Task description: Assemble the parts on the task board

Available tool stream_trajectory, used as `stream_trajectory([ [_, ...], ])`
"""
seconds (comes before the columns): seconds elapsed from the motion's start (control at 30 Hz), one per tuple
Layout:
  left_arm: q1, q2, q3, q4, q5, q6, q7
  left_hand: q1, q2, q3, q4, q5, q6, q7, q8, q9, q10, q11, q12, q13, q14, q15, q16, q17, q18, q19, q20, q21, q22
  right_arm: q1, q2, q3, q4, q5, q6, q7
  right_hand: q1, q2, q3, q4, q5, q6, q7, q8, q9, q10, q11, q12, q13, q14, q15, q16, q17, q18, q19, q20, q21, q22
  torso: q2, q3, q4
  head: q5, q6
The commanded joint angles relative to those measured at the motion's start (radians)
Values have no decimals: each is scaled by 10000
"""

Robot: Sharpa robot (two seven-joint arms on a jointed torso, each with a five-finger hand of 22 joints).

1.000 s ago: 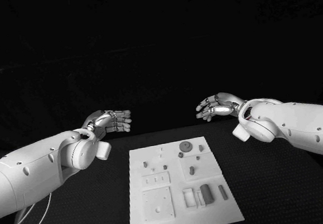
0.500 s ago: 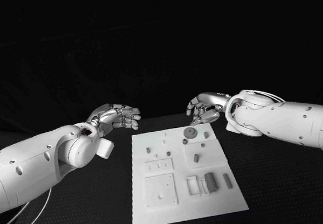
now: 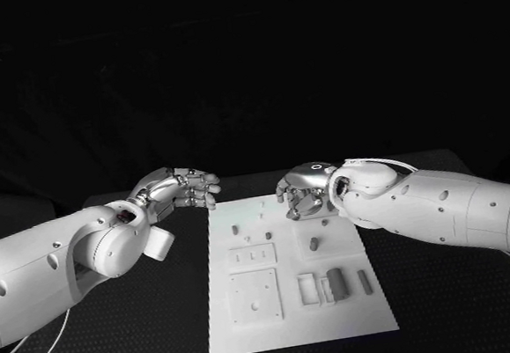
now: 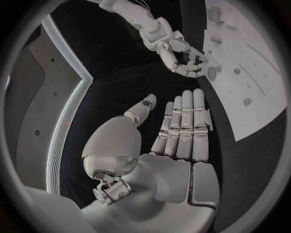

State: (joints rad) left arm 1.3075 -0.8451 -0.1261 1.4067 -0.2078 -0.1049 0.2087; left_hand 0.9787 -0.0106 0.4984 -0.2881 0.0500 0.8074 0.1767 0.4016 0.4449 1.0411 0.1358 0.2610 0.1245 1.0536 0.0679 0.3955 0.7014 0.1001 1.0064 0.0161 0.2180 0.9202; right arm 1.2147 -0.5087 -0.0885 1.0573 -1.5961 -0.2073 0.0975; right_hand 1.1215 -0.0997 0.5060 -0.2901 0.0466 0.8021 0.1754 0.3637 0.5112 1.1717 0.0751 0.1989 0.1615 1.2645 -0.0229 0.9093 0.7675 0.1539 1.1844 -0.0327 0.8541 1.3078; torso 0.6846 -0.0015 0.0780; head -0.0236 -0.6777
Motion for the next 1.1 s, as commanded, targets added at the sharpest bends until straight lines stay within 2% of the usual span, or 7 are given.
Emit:
stream_trajectory([
  [0.03, 43, -65, 12, 188, 35, -227, 191, 0, -101, -71, -11, 5, -37, 70, -66, -14, 8, 82, -77, -16, -48, 60, -61, 16, 11, -51, -60, -81, -19, -77, 45, 6, 4, -1486, 115, -707, -35, -35, 67, -2, 18, 145, -2, -24, -34, -218, 172, -118, -22, 62, 16, 105, 70, 1079, -96, -46, 163, 271, 215, -14, 129, -119, -30],
  [0.17, 57, -87, 12, 222, 88, -345, 212, 31, -137, -98, -12, 6, -265, 168, -227, -85, 1, 105, -182, -38, -18, 56, -98, 61, -31, -21, -109, -107, -27, -148, -57, 6, 195, -1784, 110, -930, -55, -28, 83, 5, 17, 255, -12, -20, -66, -134, 159, -174, -8, 89, 5, 218, 154, 1079, -114, -75, 358, 266, 318, -25, 217, -141, -77],
  [0.27, 58, -116, 11, 191, 96, -362, 190, 32, -143, -109, -8, 6, -298, 190, -254, -99, 8, 110, -212, -43, -2, 52, -108, 79, -47, -6, -126, -113, -28, -151, -181, 6, 395, -2018, 78, -1060, -68, -25, 100, 2, 18, 310, -20, -26, -90, -77, 148, -207, 6, 99, -5, 284, 203, 1079, -130, -96, 474, 262, 370, -13, 260, -177, -88],
  [0.43, 58, -113, 11, 138, 108, -362, 196, 19, -157, -127, -4, 6, -292, 195, -257, -103, 9, 116, -243, -49, -1, 53, -126, 92, -65, -2, -138, -125, -32, -151, -291, 7, 519, -2184, -209, -1188, -71, -24, 105, 4, 18, 323, -22, -30, -98, -65, 146, -220, 9, 97, -7, 300, 216, 1079, -138, -101, 506, 260, 410, -1, 246, -242, -67],
  [0.67, 58, -101, 11, 93, 134, -332, 187, 17, -156, -128, -4, 6, -290, 195, -258, -103, 11, 116, -249, -49, -1, 53, -130, 94, -68, -1, -141, -128, -33, -149, -485, 9, 907, -2191, -376, -1207, -22, -54, 86, 4, 11, 396, -46, -2, -94, -1, 129, -210, 26, 351, -26, 523, 317, 1079, -12, -151, 676, 288, 453, -7, 221, -227, -18],
  [0.97, 58, -114, 11, 79, 176, -296, 166, -6, -159, -151, 0, 5, -271, 190, -257, -106, 31, 117, -279, -52, 0, 56, -155, 112, -91, 4, -160, -144, -39, -148, -640, 10, 1121, -2633, -244, -1642, -16, -58, 72, -1, 8, 419, -50, -24, -122, 23, 137, -254, 35, 438, -19, 704, 418, 1079, 55, -219, 908, 279, 513, -2, 264, -315, -3],
  [1.1, 58, -93, 11, 40, 176, -321, 174, -9, -158, -158, -2, 5, -261, 186, -257, -108, 47, 114, -297, -52, -6, 60, -176, 121, -107, 1, -171, -160, -44, -148, -596, 10, 1052, -2736, -243, -1759, -16, -58, 72, -1, 8, 419, -50, -24, -122, 23, 137, -254, 35, 438, -19, 704, 418, 1079, 55, -219, 908, 279, 535, 9, 227, -282, 8],
])
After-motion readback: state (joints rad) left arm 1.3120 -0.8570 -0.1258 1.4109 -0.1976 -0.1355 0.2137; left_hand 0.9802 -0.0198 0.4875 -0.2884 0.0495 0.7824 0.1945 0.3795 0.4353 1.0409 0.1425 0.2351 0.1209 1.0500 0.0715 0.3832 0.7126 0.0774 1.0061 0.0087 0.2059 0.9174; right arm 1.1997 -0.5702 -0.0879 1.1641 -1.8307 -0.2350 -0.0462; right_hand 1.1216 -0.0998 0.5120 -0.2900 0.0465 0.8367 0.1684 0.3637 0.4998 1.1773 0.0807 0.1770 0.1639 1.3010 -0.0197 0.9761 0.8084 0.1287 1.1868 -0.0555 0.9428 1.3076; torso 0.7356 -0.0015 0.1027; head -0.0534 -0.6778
